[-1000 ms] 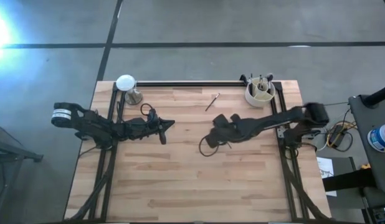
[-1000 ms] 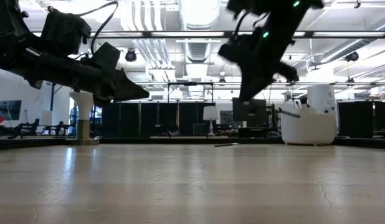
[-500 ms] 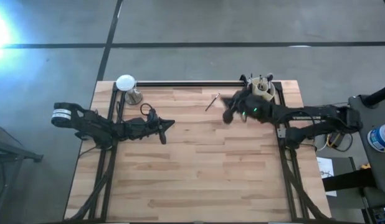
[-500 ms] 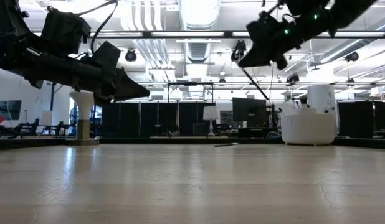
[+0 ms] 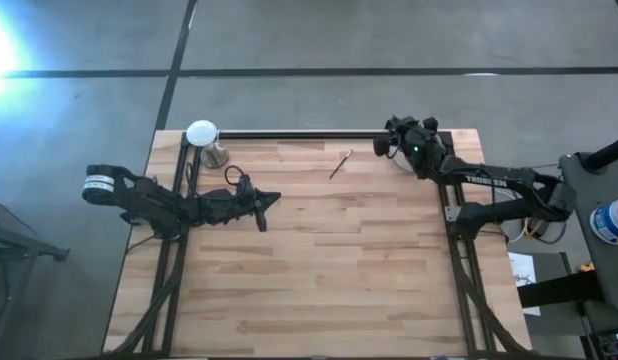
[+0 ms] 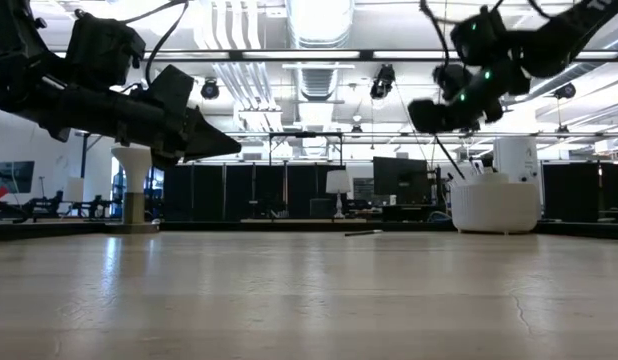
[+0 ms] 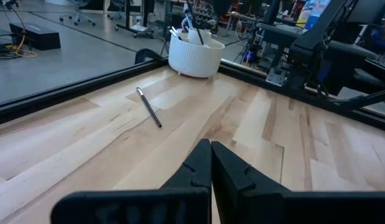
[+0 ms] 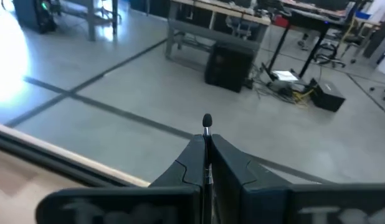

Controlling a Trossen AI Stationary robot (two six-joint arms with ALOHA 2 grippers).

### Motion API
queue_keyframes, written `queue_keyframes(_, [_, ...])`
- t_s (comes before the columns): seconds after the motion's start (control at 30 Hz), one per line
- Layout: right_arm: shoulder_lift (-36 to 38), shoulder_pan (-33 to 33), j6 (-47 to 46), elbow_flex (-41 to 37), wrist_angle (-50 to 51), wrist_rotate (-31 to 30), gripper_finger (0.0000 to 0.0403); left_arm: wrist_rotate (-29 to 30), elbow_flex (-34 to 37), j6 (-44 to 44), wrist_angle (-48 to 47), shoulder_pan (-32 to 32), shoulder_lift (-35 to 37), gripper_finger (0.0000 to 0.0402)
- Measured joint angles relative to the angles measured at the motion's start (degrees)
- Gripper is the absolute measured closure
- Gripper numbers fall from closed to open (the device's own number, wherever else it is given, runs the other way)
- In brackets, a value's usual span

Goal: Pick & Place Makeup Brushes
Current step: Put the black foundation brush into the white makeup holder

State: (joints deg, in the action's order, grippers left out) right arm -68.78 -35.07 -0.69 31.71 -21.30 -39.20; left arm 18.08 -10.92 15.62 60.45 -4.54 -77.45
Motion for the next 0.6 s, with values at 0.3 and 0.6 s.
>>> queue_keyframes(0.3, [-3.2, -1.5, 3.0, -4.9, -11.5, -2.7, 0.039, 0.0, 0.0, 0.0, 0.0, 0.0, 0.0, 0.0399])
queue_keyframes(0.6, [-1.2, -3.3, 7.1, -4.9, -13.0, -3.0, 0.039, 0.0, 0.0, 0.0, 0.0, -0.2, 0.0, 0.0399])
